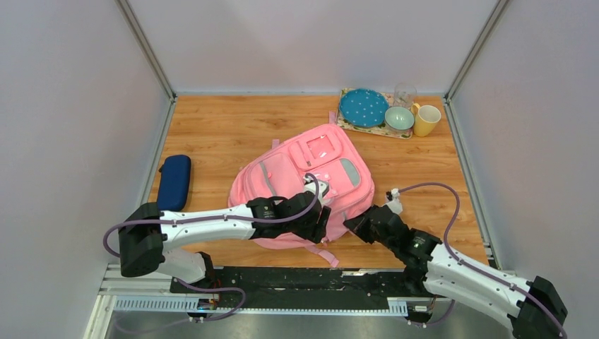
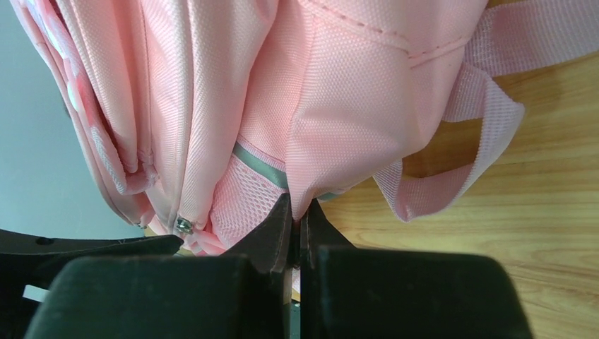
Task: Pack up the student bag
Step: Move the student bag to the center of the board, then unzip the student bag at the center of the board.
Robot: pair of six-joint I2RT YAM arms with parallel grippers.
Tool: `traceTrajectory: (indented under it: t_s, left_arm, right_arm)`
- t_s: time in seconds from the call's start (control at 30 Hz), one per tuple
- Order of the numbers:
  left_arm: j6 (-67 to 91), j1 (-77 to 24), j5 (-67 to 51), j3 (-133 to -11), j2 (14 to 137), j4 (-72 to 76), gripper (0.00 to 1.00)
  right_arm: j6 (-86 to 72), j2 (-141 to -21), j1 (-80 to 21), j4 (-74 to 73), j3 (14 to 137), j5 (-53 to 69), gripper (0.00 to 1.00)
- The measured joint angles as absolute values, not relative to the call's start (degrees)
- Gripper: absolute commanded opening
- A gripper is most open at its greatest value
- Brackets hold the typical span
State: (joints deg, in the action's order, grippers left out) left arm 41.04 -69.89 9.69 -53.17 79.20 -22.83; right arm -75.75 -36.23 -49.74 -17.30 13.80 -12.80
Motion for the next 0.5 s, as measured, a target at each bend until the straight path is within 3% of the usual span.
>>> traceTrajectory:
  t_s: [0.5]
  left_arm:
    - [40.6, -70.1, 15.3, -53.1, 83.1, -23.2, 0.62]
  right_arm:
    - [-75.9, -43.5, -56.4, -17.3, 18.3, -18.5, 0.00]
